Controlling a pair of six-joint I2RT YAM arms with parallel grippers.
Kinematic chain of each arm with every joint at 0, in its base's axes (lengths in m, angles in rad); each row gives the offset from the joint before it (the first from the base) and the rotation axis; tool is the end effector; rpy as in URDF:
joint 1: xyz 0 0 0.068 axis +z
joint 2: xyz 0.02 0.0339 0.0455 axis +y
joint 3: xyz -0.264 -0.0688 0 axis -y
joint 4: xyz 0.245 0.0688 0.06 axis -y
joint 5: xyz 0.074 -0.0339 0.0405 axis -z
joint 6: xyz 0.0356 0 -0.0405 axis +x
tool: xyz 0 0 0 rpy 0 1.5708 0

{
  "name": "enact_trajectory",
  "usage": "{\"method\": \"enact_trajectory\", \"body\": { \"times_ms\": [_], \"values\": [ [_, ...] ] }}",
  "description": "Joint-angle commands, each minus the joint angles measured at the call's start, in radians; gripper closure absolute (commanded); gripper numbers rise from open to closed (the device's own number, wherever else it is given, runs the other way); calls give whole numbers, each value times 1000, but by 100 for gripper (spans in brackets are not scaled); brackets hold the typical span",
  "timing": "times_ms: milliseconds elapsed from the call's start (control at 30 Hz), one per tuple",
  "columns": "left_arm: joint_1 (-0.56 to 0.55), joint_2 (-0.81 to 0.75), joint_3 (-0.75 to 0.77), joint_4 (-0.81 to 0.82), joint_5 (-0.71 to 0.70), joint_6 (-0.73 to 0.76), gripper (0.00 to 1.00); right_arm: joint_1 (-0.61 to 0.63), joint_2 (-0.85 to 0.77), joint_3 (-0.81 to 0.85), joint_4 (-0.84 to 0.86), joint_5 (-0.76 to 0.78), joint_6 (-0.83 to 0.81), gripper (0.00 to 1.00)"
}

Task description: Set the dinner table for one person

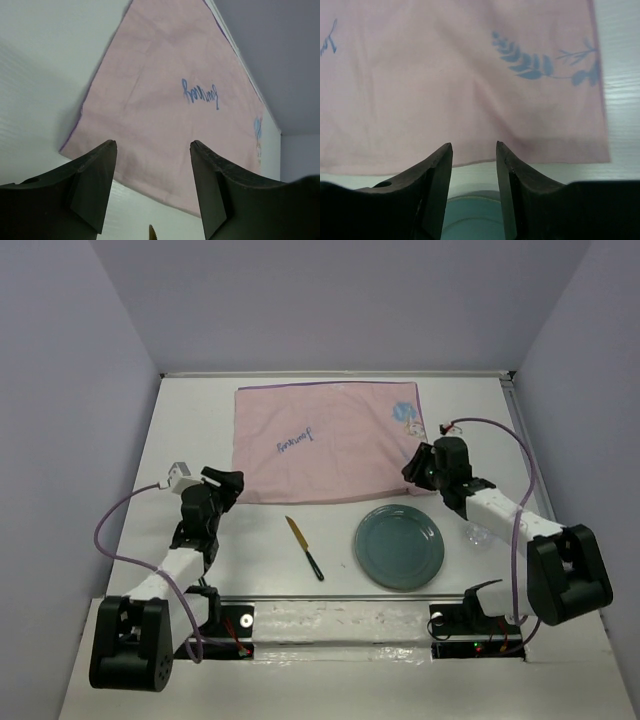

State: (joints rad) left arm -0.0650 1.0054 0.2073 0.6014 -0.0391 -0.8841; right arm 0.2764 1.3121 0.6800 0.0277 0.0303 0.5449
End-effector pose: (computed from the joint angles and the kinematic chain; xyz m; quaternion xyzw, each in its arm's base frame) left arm 0.1997 -0.0116 0.1815 -0.3192 0.7041 -0.2763 0.5710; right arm 0.2656 0.0742 0.2101 0.1255 0.8765 0.1732 0.4313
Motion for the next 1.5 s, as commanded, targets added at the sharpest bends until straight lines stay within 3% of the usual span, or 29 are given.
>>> {"method": "enact_trajectory", "body": {
  "times_ms": [0,233,433,800,900,1000,1133,1167,1200,1367,1467],
  "values": [
    [-68,-85,20,-145,-97,76,30,67,90,81,-64,65,-74,53],
    [-79,-94,7,-259,-116,77,30,76,157,116,-100,91,-100,46],
    [-81,5,49,-247,-130,70,28,76,205,145,-110,163,-74,45],
    [-82,203,135,-253,-165,73,32,53,150,104,-126,296,-20,53],
    [-82,252,150,-267,-169,82,48,44,161,105,-138,333,-8,55],
    [-84,268,170,-293,-195,82,49,44,159,104,-137,342,1,55],
    [-84,298,196,-325,-222,97,59,35,139,98,-124,330,-3,55],
    [-84,323,210,-330,-228,111,71,17,122,83,-121,330,-10,55],
    [-84,323,210,-330,-228,111,71,6,118,82,-121,330,-10,55],
    [-84,338,234,-342,-234,142,97,-94,72,46,-123,263,-13,54],
    [-85,328,250,-361,-243,161,100,-103,67,46,-129,250,-22,53]
  ]
}}
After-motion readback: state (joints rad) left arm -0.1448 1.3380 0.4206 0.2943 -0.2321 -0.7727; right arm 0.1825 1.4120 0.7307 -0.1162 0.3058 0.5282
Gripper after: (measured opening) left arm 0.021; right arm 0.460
